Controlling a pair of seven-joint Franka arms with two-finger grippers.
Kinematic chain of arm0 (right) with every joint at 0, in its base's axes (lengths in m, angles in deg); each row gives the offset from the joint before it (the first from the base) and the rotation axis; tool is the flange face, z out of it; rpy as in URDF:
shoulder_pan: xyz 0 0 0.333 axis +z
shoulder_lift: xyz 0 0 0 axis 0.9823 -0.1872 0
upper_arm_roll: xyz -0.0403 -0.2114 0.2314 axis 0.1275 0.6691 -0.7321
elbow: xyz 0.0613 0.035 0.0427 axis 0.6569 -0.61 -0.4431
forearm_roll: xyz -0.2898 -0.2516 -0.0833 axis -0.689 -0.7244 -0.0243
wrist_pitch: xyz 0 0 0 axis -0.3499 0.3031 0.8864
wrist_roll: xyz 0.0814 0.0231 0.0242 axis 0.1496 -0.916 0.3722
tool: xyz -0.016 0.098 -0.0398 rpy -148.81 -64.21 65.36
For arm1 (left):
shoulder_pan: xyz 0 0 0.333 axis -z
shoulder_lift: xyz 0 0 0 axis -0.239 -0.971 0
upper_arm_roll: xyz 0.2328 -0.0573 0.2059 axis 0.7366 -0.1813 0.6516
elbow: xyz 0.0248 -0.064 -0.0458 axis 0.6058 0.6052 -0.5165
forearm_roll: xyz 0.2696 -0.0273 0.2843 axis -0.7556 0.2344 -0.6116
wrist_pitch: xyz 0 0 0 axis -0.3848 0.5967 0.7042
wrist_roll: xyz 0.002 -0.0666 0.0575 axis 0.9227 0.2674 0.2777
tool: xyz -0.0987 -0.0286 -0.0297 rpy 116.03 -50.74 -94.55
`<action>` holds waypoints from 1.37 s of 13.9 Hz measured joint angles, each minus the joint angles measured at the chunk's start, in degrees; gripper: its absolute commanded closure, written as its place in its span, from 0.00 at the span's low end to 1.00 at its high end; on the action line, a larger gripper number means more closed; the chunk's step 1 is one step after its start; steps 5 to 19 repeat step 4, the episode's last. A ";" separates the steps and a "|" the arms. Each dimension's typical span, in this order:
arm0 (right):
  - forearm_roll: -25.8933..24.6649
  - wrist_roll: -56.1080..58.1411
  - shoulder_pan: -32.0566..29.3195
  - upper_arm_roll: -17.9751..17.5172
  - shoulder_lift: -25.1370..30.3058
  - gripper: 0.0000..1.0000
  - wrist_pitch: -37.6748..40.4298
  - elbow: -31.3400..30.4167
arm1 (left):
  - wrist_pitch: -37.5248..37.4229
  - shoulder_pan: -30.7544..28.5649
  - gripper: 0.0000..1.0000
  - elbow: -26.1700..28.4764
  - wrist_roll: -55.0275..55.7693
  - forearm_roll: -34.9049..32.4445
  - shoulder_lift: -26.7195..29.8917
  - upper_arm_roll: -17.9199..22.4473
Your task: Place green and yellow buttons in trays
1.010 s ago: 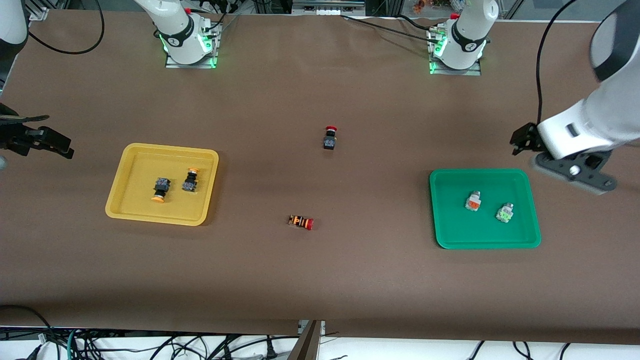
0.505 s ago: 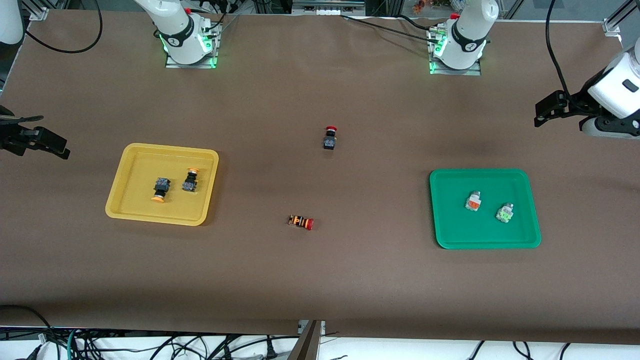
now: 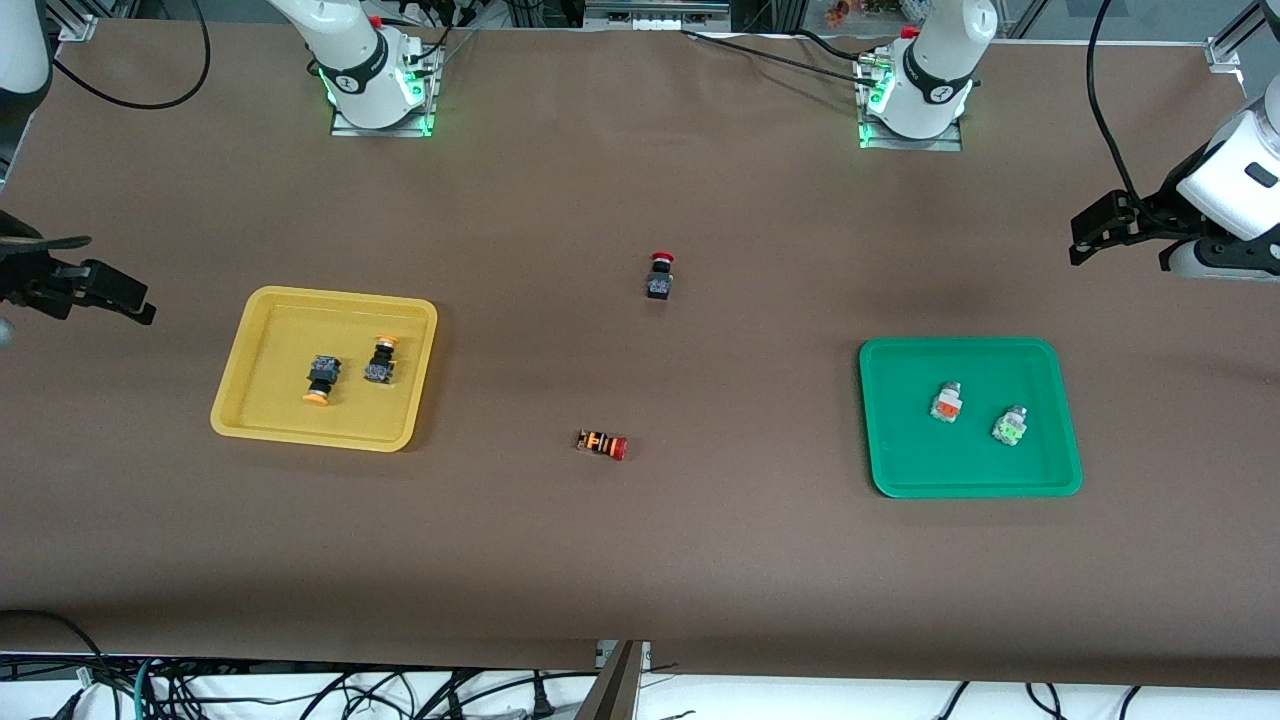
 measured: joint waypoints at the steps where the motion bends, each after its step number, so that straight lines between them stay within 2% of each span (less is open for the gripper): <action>1: 0.00 0.00 0.16 -0.06 -0.49 0.01 -0.24 0.12 | 0.00 0.00 0.00 0.04 0.06 0.00 0.00 0.00; 4: 0.00 -0.02 1.34 -0.14 -2.05 0.01 -0.35 0.15 | 0.00 0.26 0.00 0.10 1.90 0.15 0.00 -0.02; 19: 0.00 -0.02 1.34 -0.14 -2.05 0.01 -0.35 0.15 | 0.00 0.26 0.00 0.10 1.90 0.15 0.00 -0.02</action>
